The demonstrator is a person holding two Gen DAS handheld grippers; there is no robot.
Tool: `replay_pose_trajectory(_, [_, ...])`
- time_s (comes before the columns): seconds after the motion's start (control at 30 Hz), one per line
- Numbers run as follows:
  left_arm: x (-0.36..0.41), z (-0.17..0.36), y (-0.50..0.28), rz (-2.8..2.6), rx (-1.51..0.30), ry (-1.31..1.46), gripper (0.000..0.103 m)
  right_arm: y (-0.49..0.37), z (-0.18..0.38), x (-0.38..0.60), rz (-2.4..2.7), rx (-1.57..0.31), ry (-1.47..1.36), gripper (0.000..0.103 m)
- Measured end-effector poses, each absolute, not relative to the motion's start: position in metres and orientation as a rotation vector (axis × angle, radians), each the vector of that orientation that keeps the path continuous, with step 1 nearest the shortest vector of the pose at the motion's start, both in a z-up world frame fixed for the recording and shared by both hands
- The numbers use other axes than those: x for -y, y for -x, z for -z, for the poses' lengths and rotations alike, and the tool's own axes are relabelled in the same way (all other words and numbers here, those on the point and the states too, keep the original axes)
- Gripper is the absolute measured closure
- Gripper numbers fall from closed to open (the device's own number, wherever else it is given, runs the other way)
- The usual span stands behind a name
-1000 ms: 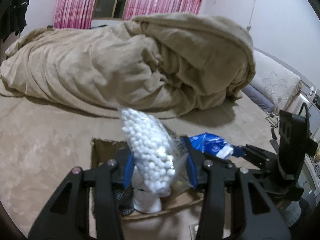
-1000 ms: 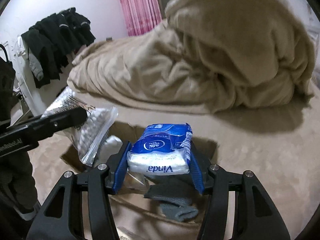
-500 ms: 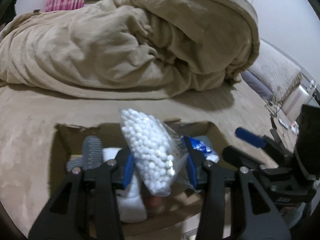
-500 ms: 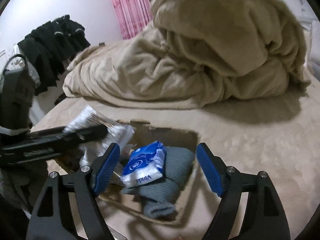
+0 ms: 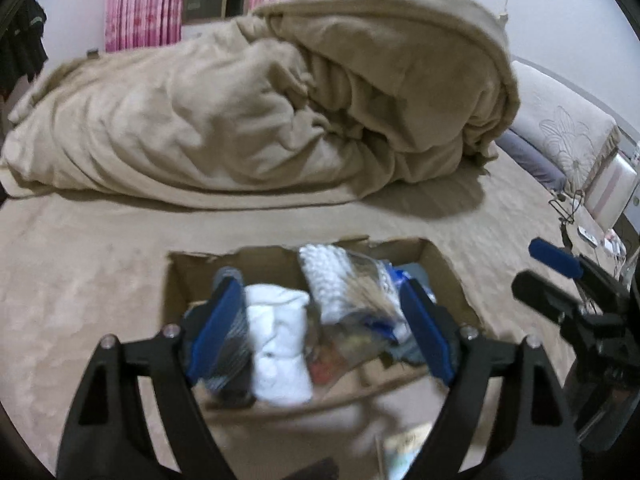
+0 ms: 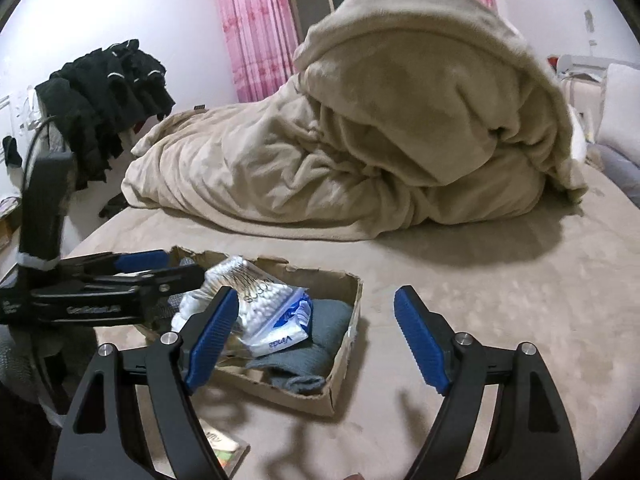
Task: Organize objects
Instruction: 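Place the cotton ball bag and Vinda pack into the box, opening both tools, then grasp the small cartoon tissue pack with the right tool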
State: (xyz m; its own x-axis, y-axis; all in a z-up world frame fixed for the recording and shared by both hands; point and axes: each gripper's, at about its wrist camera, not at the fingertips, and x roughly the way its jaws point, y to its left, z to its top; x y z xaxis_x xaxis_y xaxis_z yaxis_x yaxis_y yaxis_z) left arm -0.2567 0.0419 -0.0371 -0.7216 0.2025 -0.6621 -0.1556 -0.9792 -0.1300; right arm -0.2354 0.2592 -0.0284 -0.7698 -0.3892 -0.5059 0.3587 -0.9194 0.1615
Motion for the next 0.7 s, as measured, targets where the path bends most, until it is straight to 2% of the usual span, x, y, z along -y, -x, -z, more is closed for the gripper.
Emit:
replay_pose_trajectory(0.2, [-0.028, 0.005, 0.199, -2.801, 0.033, 0.98, 0.013, 0.197, 0.007, -0.258, 2.669, 0.093, -0.74, 0.019])
replay_pose_trajectory(0.37, [-0.021, -0.011, 0.148, -2.818, 0.024, 0.918, 0.012, 0.162, -0.008, -0.255, 2.672, 0.126, -0.727, 0.01])
replay_pose_trajectory(0.7, [0.01, -0.018, 0.078, -2.851, 0.136, 0.877, 0.008, 0.104, -0.025, -0.245, 2.671, 0.099, -0.736, 0.009])
